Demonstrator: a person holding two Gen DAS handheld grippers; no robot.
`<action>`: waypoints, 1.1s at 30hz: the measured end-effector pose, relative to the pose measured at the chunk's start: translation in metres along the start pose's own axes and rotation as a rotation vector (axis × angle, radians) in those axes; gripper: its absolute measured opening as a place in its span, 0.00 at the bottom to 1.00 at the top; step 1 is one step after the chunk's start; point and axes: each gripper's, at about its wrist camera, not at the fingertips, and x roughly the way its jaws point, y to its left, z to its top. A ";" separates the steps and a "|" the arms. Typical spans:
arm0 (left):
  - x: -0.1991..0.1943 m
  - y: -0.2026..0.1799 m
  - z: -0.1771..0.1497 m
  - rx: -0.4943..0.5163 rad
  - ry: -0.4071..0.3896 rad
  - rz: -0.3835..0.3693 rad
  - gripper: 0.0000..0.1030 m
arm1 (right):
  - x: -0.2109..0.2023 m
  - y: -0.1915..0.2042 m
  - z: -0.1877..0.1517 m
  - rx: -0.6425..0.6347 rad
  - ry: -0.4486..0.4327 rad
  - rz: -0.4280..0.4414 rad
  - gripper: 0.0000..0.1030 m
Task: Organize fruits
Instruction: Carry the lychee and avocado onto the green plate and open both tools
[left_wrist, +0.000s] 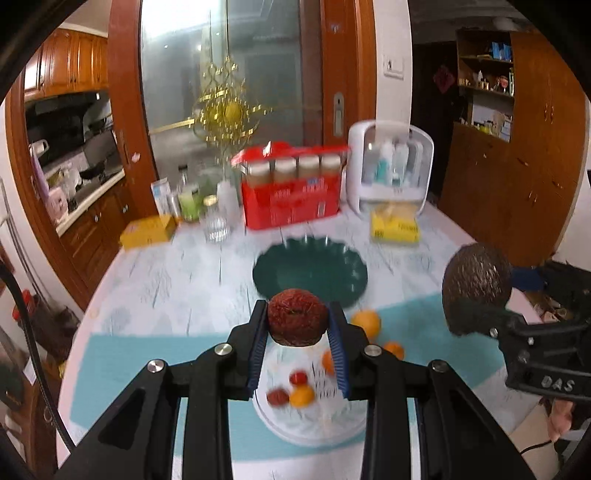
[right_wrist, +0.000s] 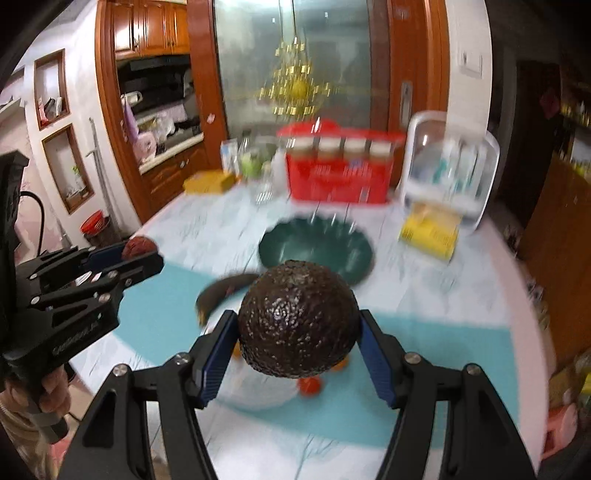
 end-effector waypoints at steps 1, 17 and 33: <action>0.000 0.000 0.014 0.005 -0.022 0.013 0.29 | 0.000 -0.003 0.014 -0.008 -0.015 -0.016 0.63; 0.190 0.010 0.113 -0.047 0.104 0.071 0.29 | 0.160 -0.059 0.132 0.029 0.093 -0.029 0.64; 0.397 0.027 0.012 -0.175 0.453 -0.015 0.33 | 0.346 -0.060 0.052 -0.007 0.367 0.085 0.63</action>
